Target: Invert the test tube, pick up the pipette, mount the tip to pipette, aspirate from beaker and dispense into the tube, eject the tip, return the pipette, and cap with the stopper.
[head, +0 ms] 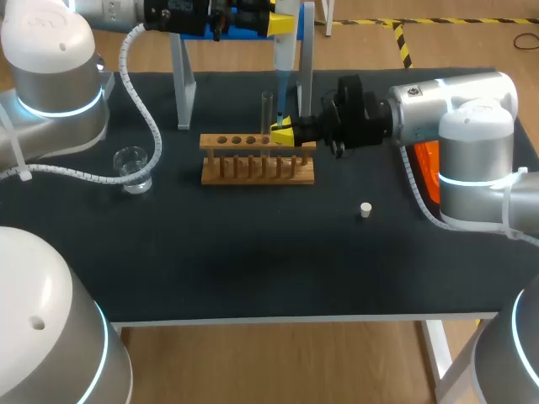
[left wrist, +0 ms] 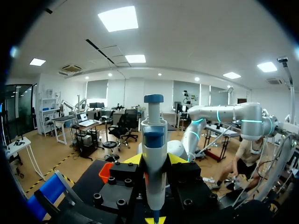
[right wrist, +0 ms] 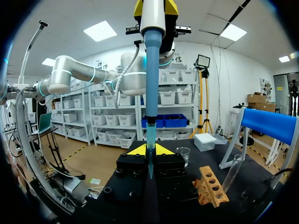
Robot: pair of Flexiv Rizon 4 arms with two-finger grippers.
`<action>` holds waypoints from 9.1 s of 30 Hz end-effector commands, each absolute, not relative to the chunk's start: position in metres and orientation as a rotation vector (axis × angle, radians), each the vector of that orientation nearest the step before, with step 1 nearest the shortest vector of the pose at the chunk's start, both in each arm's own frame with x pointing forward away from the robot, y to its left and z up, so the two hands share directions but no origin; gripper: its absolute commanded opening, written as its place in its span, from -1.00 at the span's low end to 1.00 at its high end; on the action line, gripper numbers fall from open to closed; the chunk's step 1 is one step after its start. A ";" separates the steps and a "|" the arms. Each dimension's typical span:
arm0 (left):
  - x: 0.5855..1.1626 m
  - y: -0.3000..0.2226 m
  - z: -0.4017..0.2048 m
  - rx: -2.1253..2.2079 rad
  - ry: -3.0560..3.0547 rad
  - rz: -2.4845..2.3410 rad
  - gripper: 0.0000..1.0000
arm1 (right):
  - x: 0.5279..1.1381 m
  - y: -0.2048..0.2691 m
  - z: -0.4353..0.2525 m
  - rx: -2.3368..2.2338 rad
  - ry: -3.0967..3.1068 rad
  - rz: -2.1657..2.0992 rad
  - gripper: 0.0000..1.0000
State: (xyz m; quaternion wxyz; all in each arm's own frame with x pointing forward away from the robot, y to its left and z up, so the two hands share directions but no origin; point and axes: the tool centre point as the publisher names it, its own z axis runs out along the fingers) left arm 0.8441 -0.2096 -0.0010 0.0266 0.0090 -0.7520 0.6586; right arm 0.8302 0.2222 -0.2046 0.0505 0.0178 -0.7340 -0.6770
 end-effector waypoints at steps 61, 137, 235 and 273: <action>0.844 -0.210 -0.001 0.027 -2.322 2.040 -1.00 | 0.834 0.217 -0.204 0.047 -2.246 -2.101 -1.00; 0.844 -0.210 -0.001 0.027 -2.322 2.040 -1.00 | 0.829 0.214 -0.181 -0.010 -2.191 -2.176 1.00; 0.895 0.051 -0.062 0.607 -2.573 2.238 -1.00 | 0.751 0.116 -0.214 0.181 -2.384 -1.920 1.00; 0.906 0.067 -0.067 0.608 -2.597 2.264 -1.00 | 0.751 0.116 -0.214 0.181 -2.384 -1.920 1.00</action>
